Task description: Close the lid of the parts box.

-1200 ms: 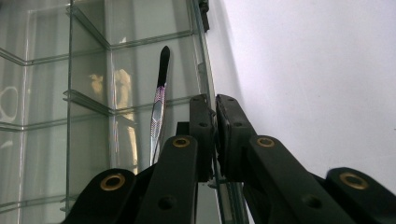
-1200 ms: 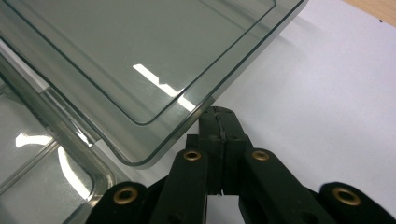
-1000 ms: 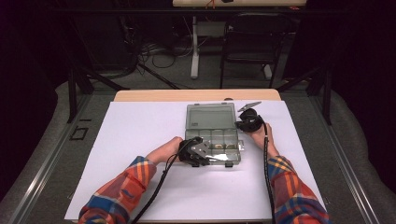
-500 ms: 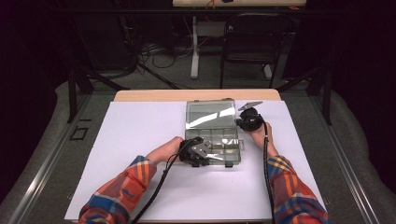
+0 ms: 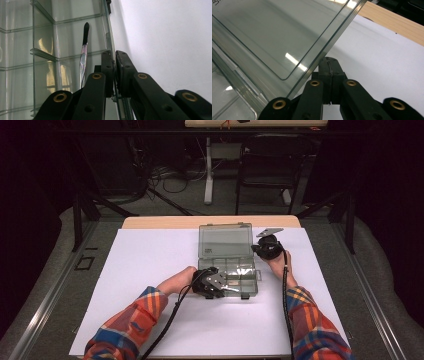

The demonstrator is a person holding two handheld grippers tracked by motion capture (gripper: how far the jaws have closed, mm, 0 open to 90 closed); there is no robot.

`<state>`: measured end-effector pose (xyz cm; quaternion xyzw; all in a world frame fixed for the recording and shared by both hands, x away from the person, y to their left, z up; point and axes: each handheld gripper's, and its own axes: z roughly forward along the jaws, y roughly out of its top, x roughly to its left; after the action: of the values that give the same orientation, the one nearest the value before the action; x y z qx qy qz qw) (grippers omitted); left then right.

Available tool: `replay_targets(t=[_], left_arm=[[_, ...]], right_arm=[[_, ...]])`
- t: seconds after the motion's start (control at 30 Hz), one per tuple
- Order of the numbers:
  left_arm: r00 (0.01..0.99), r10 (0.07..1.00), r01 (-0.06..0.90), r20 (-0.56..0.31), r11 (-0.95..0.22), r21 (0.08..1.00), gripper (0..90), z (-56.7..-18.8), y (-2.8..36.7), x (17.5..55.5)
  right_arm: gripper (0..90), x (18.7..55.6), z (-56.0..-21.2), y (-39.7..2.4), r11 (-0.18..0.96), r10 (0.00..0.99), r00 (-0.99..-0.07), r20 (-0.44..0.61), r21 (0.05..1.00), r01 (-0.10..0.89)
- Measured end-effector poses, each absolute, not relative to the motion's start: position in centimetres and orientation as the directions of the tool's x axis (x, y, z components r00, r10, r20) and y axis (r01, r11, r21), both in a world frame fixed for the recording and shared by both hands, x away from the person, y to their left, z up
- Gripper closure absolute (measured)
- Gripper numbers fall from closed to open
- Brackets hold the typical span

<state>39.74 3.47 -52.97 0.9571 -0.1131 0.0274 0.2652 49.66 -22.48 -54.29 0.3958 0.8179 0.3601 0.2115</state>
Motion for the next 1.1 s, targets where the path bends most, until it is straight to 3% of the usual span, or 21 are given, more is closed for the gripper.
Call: replay_targets(t=[1.1], left_arm=[[0.974, -0.204, -0.228, 0.102, -0.844, 0.486, 85.2, -53.1, 3.2, 39.8]], right_arm=[[90.0, 49.1, -53.1, -22.7, 0.388, 0.805, -0.588, -0.075, 0.817, 0.426]])
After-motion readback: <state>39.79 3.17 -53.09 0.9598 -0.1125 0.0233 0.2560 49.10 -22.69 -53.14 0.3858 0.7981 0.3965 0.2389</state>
